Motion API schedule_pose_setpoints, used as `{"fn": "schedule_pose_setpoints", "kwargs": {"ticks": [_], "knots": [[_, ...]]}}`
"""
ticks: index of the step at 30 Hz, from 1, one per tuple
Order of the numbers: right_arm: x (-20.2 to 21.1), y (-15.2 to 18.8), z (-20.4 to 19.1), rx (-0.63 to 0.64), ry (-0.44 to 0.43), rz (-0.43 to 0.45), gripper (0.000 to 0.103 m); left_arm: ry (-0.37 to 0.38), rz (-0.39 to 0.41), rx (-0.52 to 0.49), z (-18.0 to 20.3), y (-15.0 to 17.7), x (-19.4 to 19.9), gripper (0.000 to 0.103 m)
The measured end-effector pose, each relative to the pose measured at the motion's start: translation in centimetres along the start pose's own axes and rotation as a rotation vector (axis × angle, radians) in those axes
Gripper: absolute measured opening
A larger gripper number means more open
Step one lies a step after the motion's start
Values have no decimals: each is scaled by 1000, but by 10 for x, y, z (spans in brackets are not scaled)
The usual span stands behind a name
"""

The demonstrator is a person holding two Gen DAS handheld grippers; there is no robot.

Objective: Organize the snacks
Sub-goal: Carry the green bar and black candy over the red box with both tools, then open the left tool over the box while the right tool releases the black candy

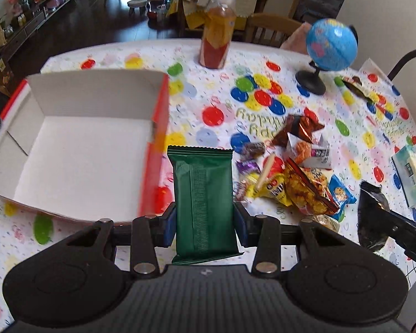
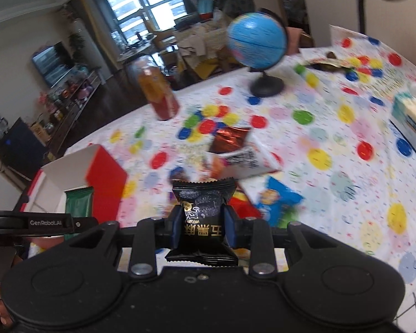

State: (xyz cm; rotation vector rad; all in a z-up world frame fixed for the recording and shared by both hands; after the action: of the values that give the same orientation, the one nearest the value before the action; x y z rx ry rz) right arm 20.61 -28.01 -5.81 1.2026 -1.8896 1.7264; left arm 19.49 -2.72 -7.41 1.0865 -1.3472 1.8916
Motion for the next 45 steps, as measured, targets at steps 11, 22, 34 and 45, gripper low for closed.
{"fn": "schedule_pose_setpoints", "kwargs": {"ticks": [11, 22, 34, 45], "knots": [[-14, -16, -102, 105, -62, -8, 30, 14, 47, 5, -70, -15, 29, 41], [-54, -20, -188, 208, -80, -38, 30, -52, 78, 43, -149, -38, 32, 41], [-118, -22, -240, 271, -63, -111, 30, -104, 45, 63, -219, -64, 0, 41], [-171, -4, -270, 333, -52, -191, 30, -141, -48, 10, -245, -72, -51, 41]]}}
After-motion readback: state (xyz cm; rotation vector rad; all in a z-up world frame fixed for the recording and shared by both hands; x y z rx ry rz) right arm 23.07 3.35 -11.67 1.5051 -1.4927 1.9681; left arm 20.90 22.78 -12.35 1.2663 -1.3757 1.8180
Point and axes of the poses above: each gripper's, at about its wrist camera, not at the fingertips, and x roughly against the way its jaws point, z to its right, y to its underside, the point moved 2 cm from there along -x, roughly the way its jaws point, and after that the axes turned 4 degrees about x, right-handed, at the moved point
